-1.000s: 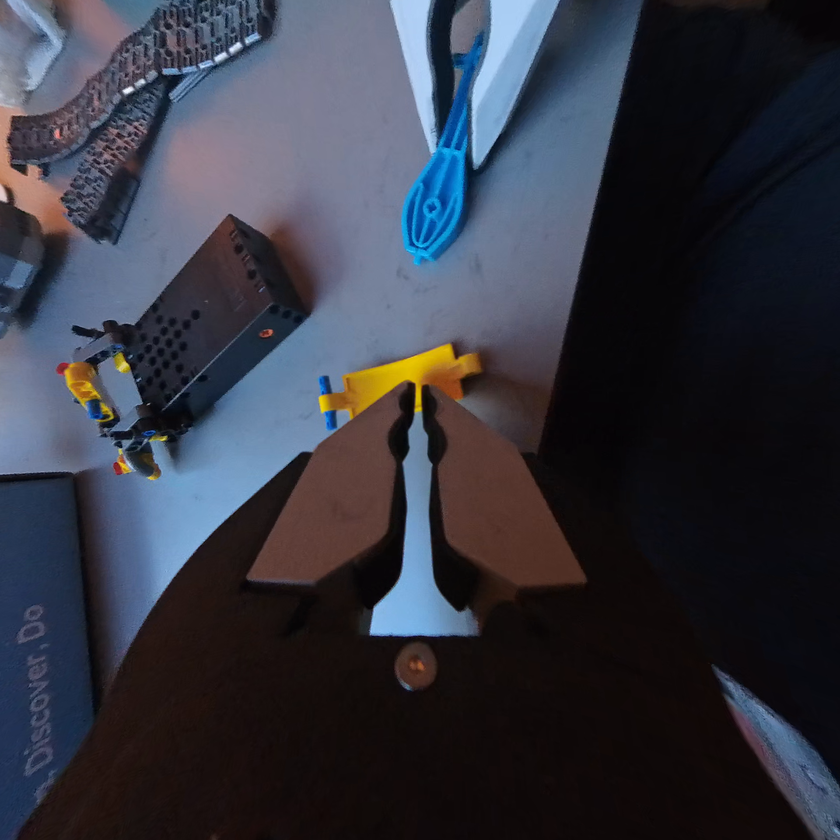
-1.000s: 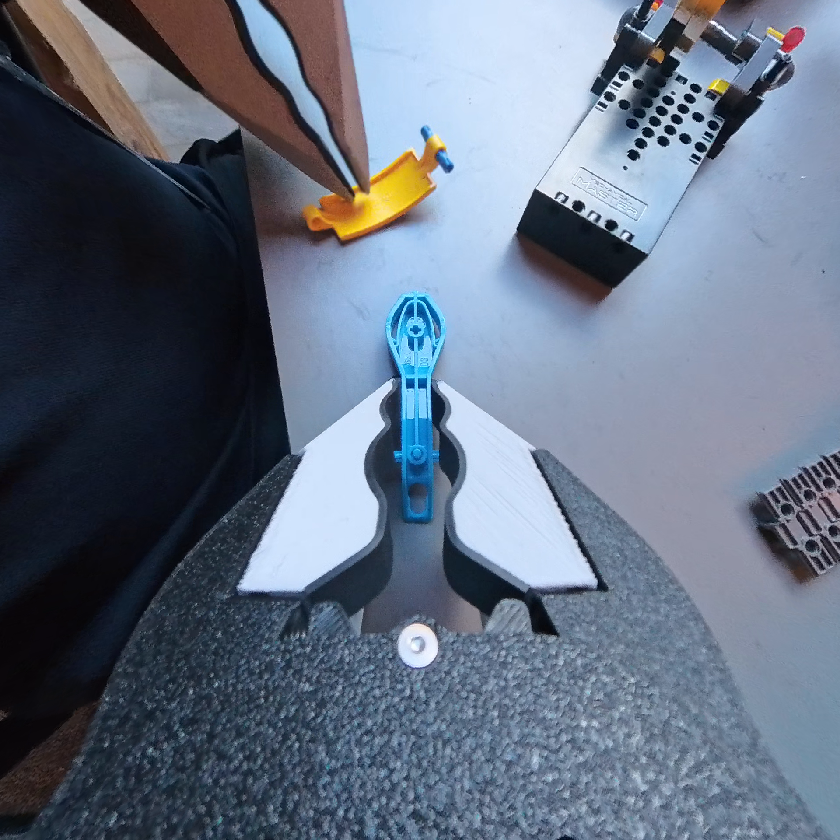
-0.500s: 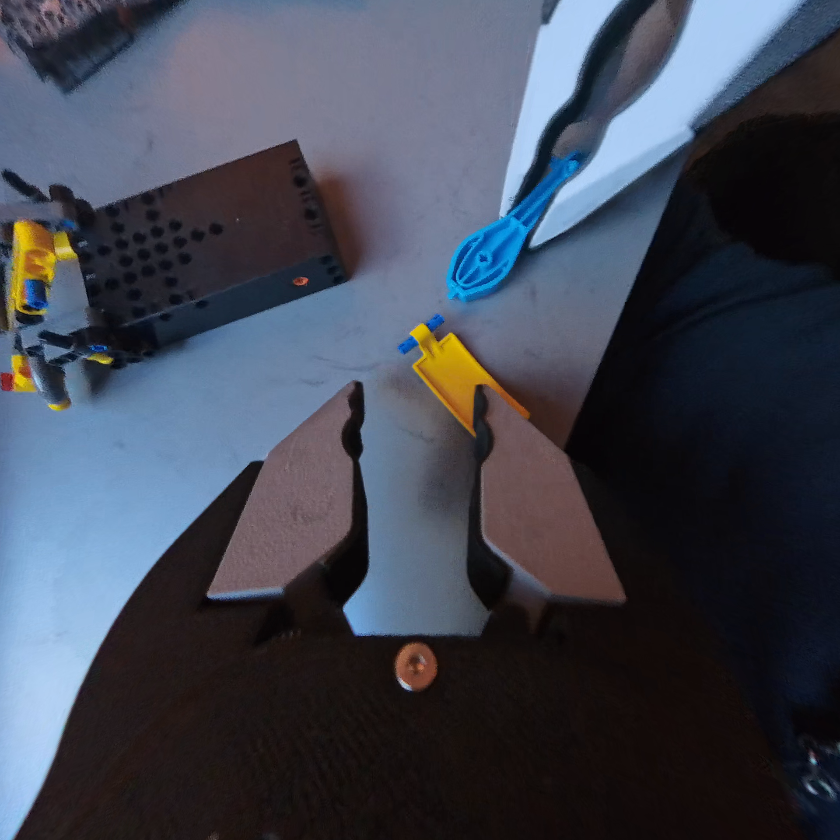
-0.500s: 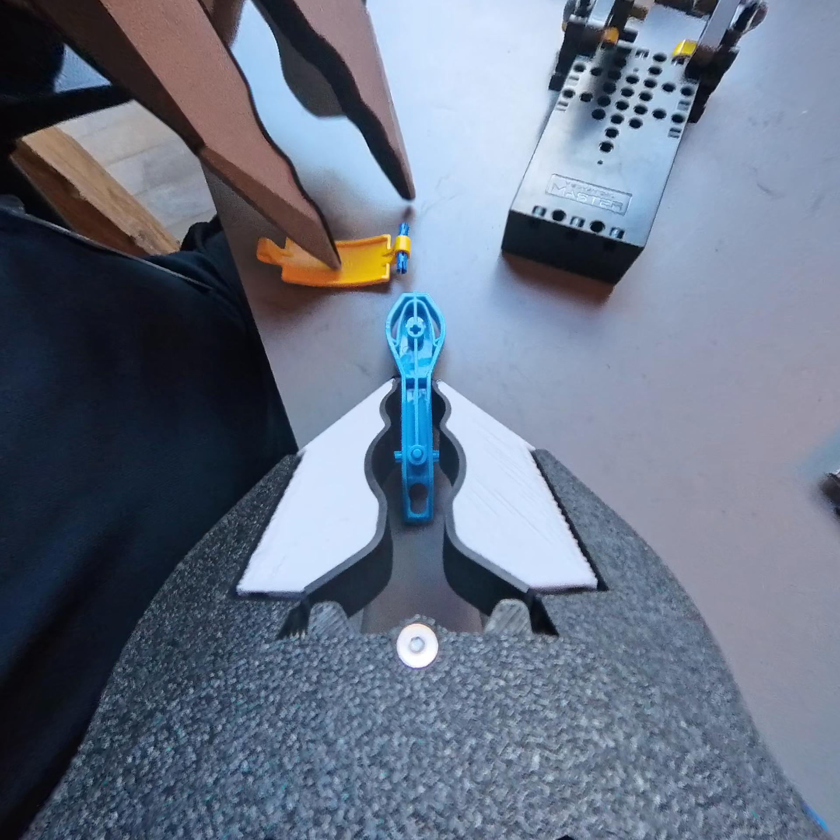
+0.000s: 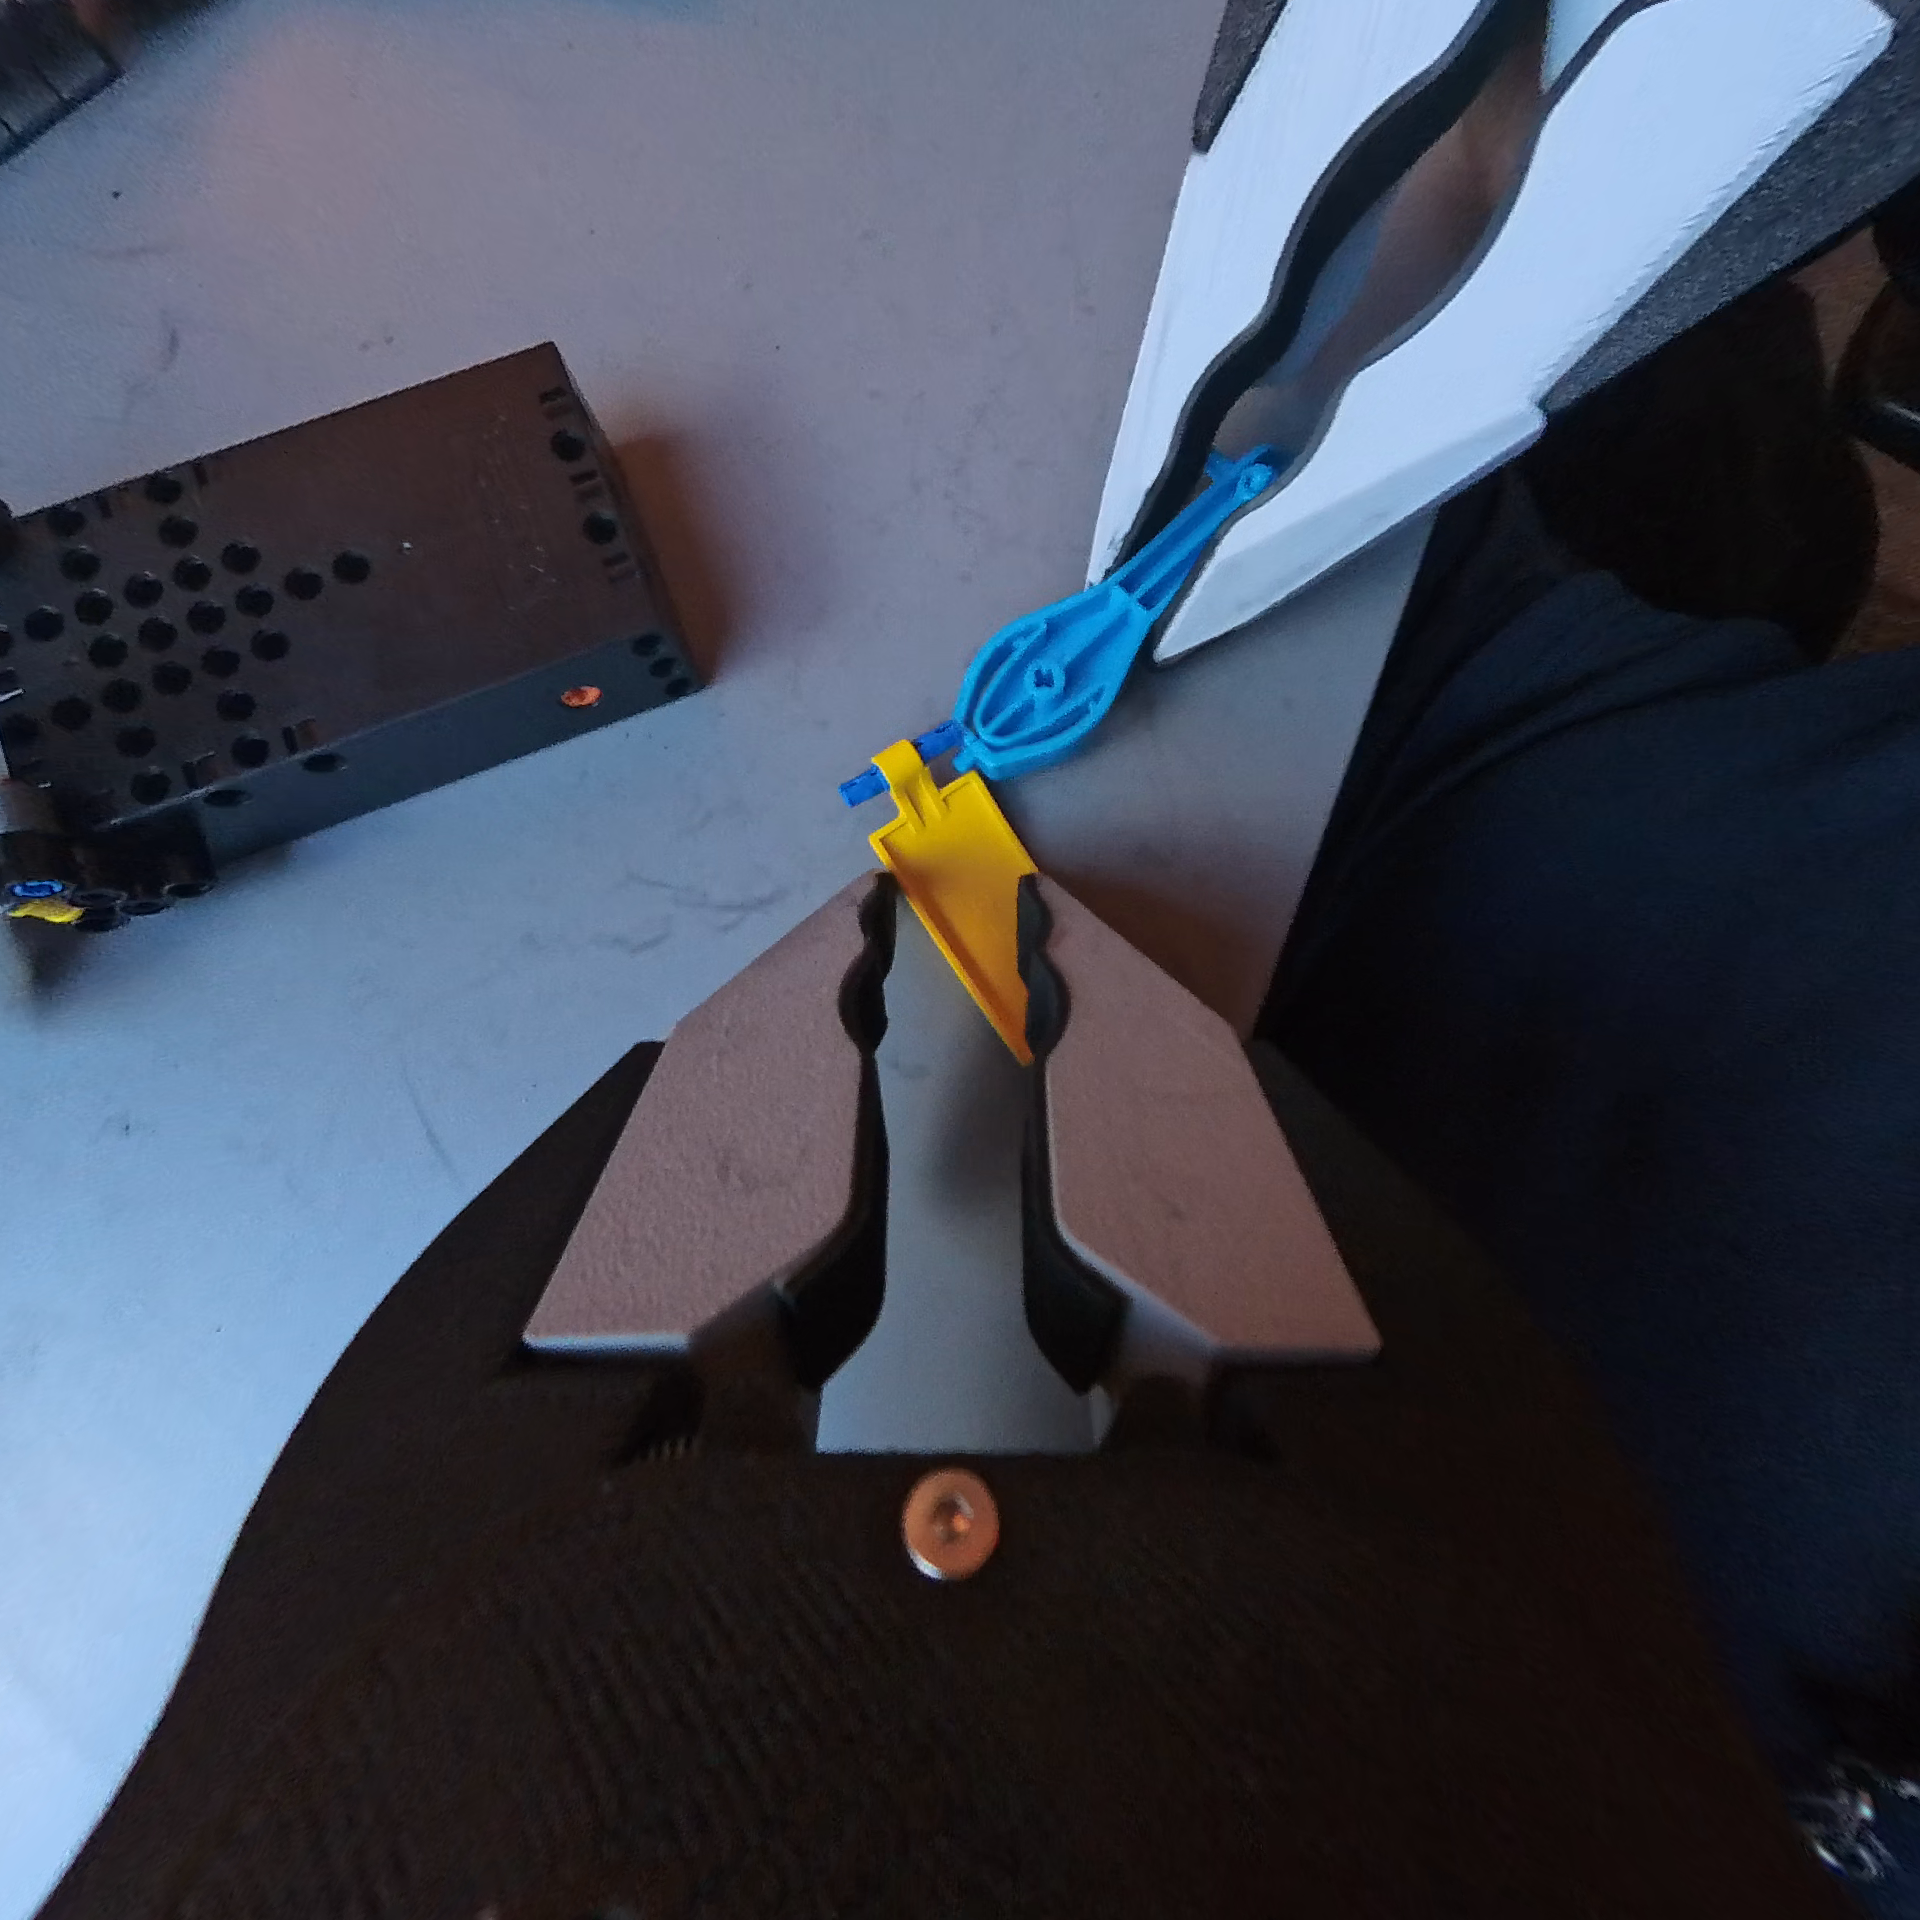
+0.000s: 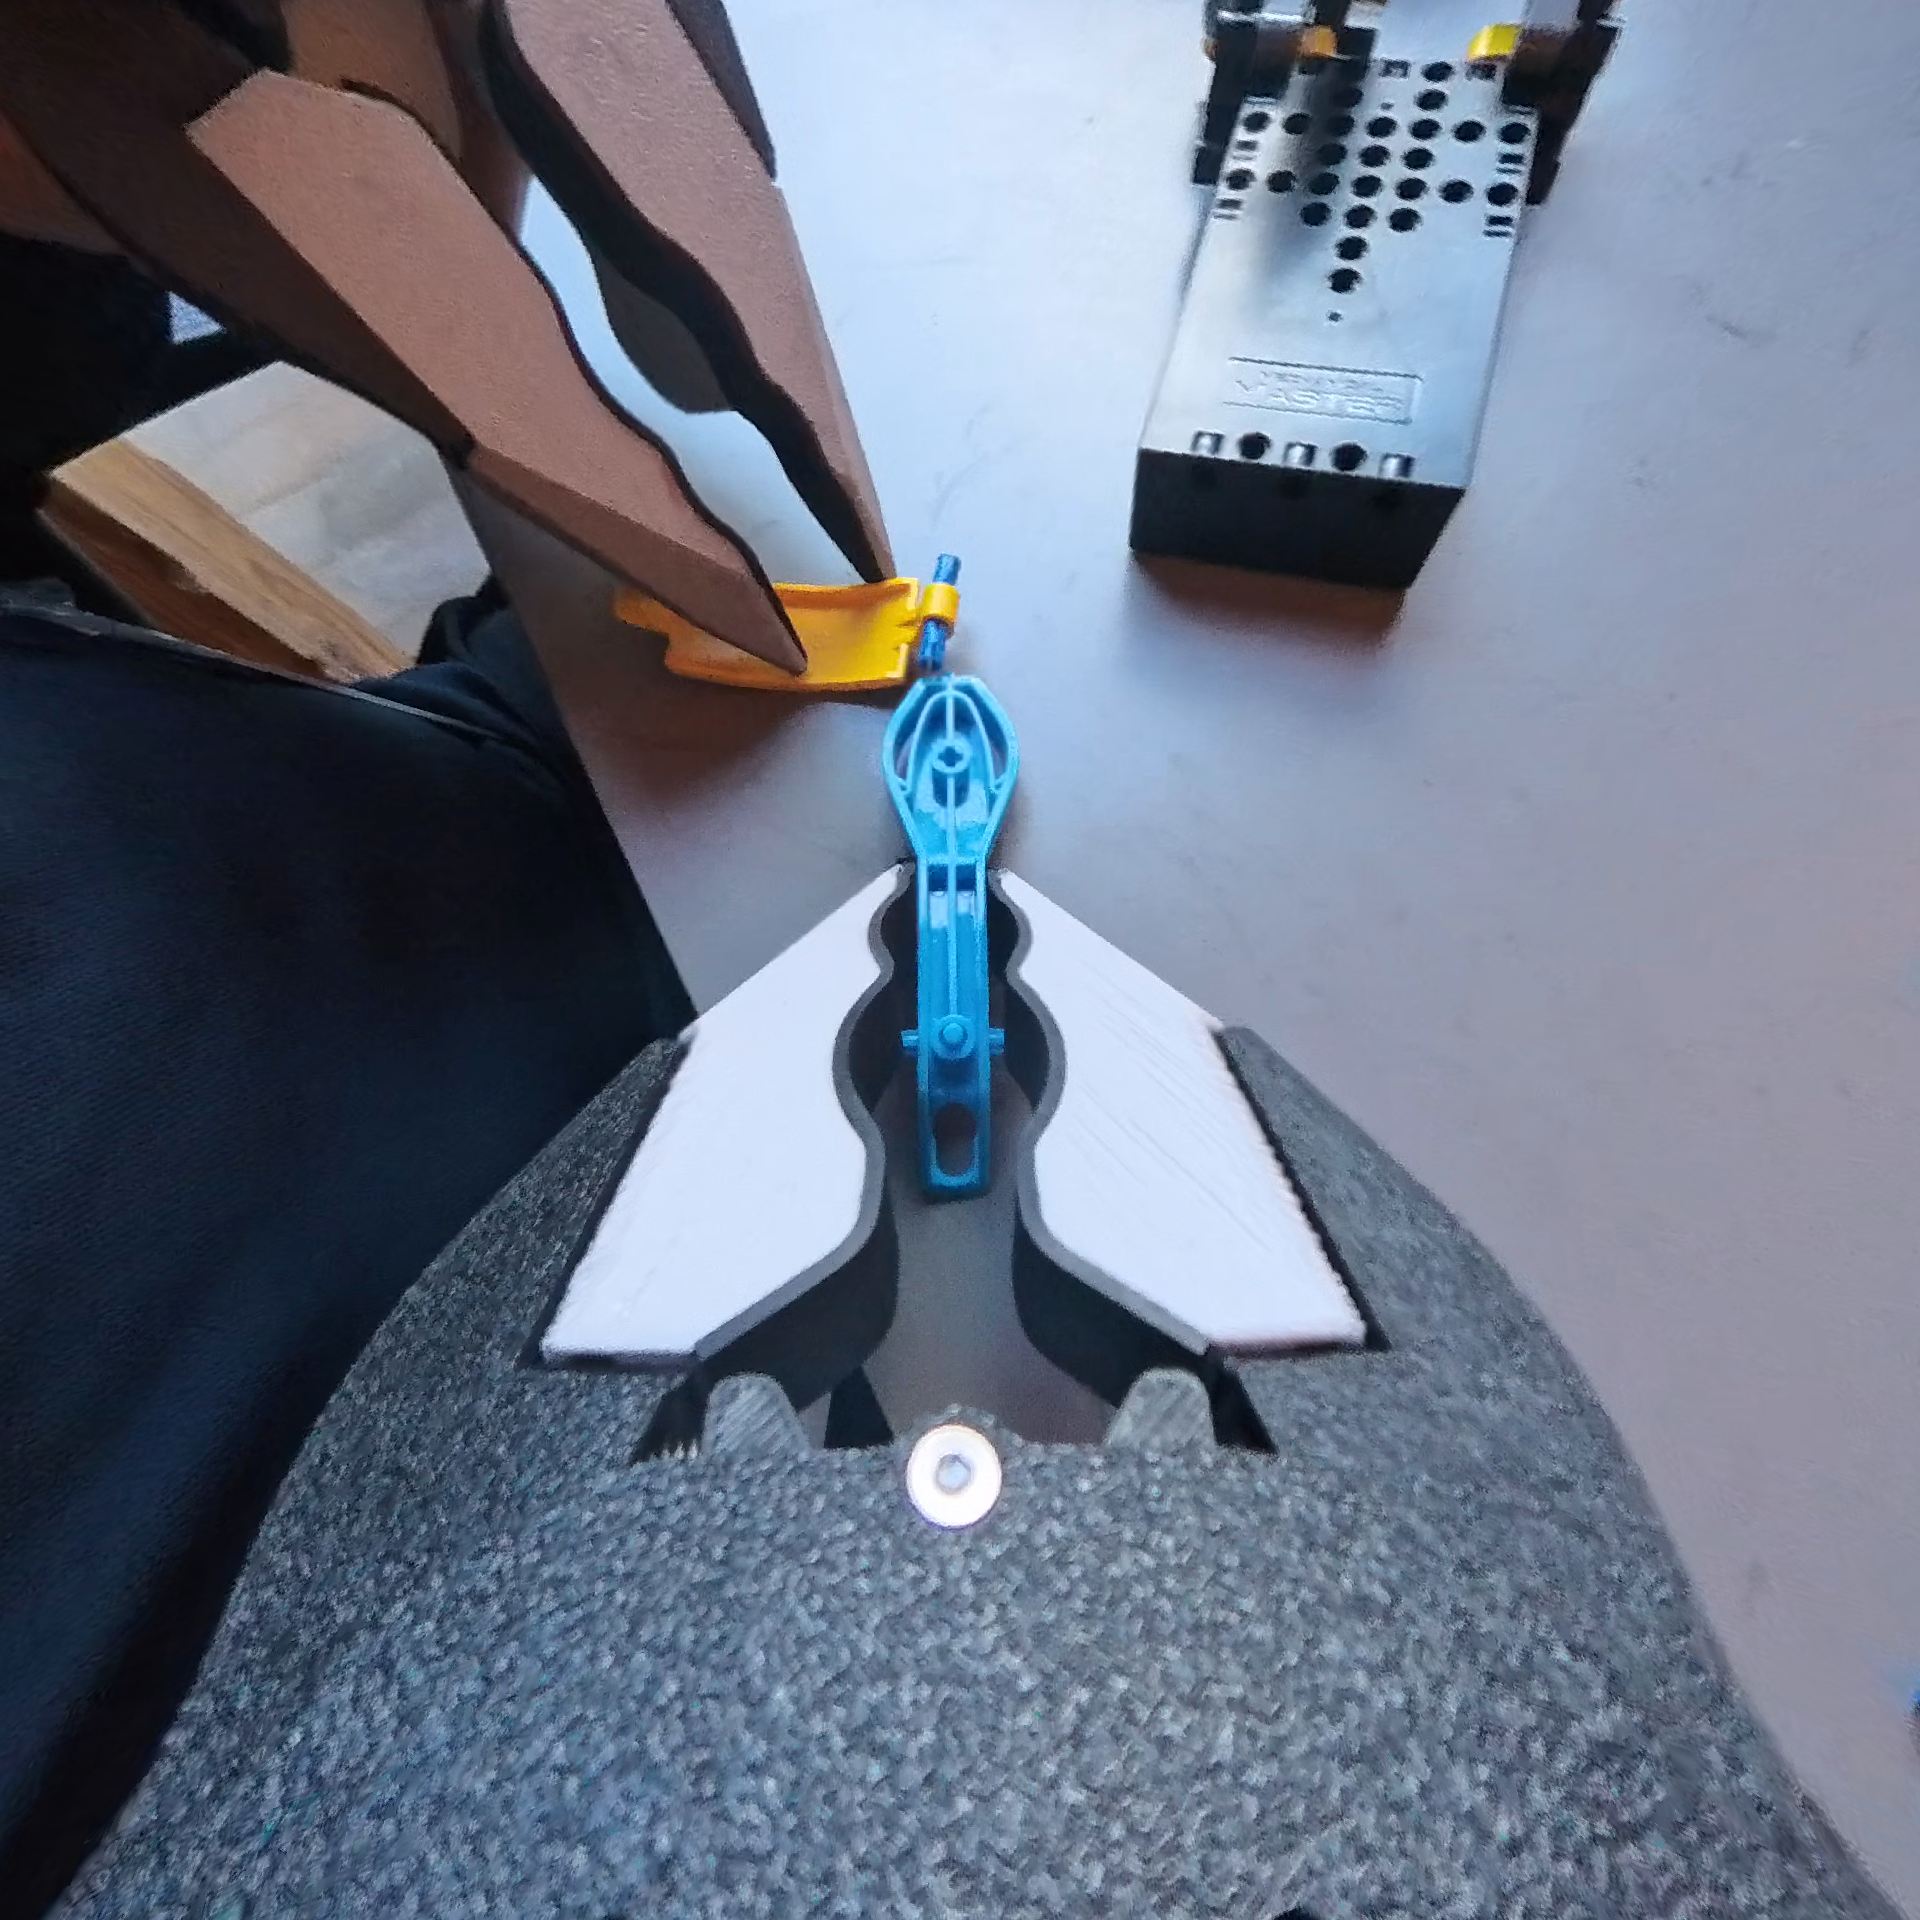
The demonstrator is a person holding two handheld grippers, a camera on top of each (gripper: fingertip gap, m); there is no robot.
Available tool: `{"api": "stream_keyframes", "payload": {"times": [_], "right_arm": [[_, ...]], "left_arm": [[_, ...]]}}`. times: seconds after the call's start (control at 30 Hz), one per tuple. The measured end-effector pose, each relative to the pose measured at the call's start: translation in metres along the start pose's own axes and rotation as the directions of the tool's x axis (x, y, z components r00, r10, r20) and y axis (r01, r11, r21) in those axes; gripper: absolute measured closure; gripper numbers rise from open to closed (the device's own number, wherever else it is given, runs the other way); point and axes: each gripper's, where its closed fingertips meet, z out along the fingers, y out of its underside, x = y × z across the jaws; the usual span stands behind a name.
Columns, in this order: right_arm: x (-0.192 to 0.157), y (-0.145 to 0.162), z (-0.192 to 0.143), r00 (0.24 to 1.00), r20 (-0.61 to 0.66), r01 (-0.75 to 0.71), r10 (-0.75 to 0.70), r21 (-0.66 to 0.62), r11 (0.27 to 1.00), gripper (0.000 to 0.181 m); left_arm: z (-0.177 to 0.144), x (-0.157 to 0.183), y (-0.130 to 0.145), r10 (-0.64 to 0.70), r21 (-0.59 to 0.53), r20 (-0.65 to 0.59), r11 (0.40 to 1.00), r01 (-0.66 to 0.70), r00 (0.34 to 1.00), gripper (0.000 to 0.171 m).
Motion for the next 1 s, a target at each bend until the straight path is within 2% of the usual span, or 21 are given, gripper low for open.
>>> {"api": "stream_keyframes", "payload": {"times": [0.17, 0.4, 0.7, 1.0], "right_arm": [[0.000, 0.002, -0.002, 0.999, -0.032, -0.039, 0.039, 0.014, 0.999, 0.171], [-0.004, 0.006, -0.007, 0.992, -0.121, -0.018, 0.022, 0.032, 0.999, 0.171], [-0.008, 0.005, -0.007, 0.990, -0.135, -0.042, 0.051, 0.066, 0.997, 0.171], [-0.003, 0.003, -0.005, 0.987, -0.160, -0.025, 0.032, 0.049, 0.998, 0.171]], "left_arm": [[0.002, -0.001, -0.002, -0.013, 0.024, -0.015, 1.000, 0.013, 1.000, 0.154], [0.005, -0.005, -0.006, -0.022, 0.070, -0.011, 0.997, 0.023, 1.000, 0.163], [0.005, -0.006, -0.007, -0.016, 0.076, 0.010, 0.997, 0.015, 1.000, 0.166], [0.006, -0.005, -0.008, 0.032, 0.086, 0.018, 0.996, -0.033, 0.999, 0.166]]}}
